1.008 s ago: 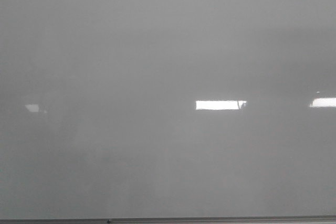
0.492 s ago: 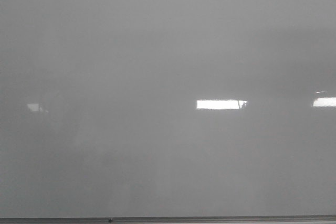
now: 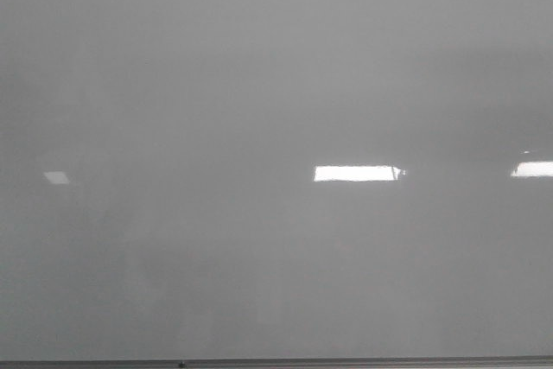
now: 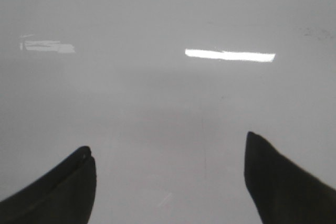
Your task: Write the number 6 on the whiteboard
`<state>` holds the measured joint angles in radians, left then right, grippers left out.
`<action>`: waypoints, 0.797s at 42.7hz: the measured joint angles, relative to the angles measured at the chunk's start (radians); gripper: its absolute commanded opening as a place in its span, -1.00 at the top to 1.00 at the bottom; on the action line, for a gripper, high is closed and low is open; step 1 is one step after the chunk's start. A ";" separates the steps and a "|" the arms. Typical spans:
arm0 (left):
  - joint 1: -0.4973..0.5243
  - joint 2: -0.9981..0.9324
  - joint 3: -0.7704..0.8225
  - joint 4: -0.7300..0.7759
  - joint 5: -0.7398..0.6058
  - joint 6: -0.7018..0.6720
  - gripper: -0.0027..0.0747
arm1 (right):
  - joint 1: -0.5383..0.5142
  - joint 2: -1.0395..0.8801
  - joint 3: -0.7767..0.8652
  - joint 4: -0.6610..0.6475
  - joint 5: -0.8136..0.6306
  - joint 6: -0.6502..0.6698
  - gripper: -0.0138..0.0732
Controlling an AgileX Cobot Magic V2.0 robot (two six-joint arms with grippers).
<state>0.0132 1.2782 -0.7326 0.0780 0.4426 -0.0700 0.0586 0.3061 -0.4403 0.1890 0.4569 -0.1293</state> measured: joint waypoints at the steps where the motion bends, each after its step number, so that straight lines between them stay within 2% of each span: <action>1: -0.016 -0.009 -0.016 0.002 0.042 0.028 0.98 | 0.000 0.006 -0.003 0.000 0.016 0.000 -0.70; 5: -0.146 -0.025 -0.088 0.004 0.218 0.176 0.98 | 0.010 0.049 -0.033 0.000 0.079 -0.020 -0.70; 9: -0.297 -0.026 -0.142 0.004 0.338 0.324 0.98 | 0.041 0.117 -0.072 0.020 0.136 -0.092 -0.70; 18: -0.638 -0.027 -0.187 0.016 0.412 0.616 0.98 | 0.192 0.311 -0.180 0.188 0.268 -0.356 -0.70; 21: -0.733 -0.027 -0.187 0.038 0.412 0.659 0.98 | 0.260 0.384 -0.220 0.231 0.302 -0.450 -0.70; 27: -0.883 -0.027 -0.187 0.067 0.401 0.684 0.98 | 0.395 0.512 -0.295 0.280 0.333 -0.547 -0.70; 34: -0.958 -0.027 -0.187 0.071 0.355 0.685 0.98 | 0.548 0.651 -0.383 0.288 0.306 -0.572 -0.70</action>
<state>-0.9450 1.2510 -0.9194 0.1486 0.7979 0.6154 0.6067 0.9574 -0.8233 0.4770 0.7633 -0.7016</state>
